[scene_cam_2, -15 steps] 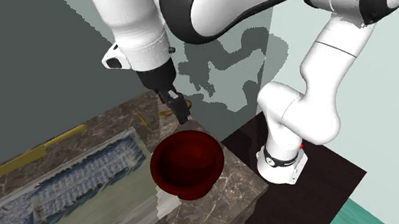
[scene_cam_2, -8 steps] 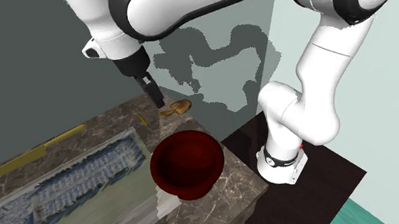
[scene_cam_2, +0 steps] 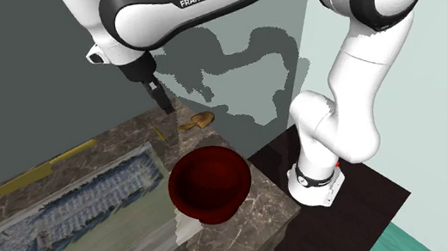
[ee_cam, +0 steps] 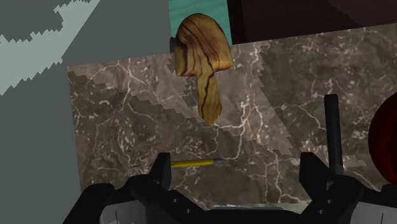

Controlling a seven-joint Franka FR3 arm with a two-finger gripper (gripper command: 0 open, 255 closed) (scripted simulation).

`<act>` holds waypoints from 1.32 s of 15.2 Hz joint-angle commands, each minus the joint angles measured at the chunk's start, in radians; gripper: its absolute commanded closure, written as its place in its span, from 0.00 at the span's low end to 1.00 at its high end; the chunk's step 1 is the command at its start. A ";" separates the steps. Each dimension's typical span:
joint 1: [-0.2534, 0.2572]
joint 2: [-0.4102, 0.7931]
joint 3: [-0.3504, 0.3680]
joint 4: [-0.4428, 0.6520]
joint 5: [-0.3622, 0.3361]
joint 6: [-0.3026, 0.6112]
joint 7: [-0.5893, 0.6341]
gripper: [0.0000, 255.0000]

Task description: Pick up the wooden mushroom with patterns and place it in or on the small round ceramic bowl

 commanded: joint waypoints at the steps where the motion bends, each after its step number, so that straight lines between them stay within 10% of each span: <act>1: -0.002 -0.005 -0.002 -0.033 -0.003 0.028 0.004 0.00; 11: -0.005 -0.013 -0.006 -0.073 -0.009 0.061 0.008 0.00; 12: -0.005 -0.013 -0.006 -0.073 -0.009 0.061 0.008 1.00; 20: -0.005 -0.013 -0.006 -0.073 -0.009 0.061 0.008 1.00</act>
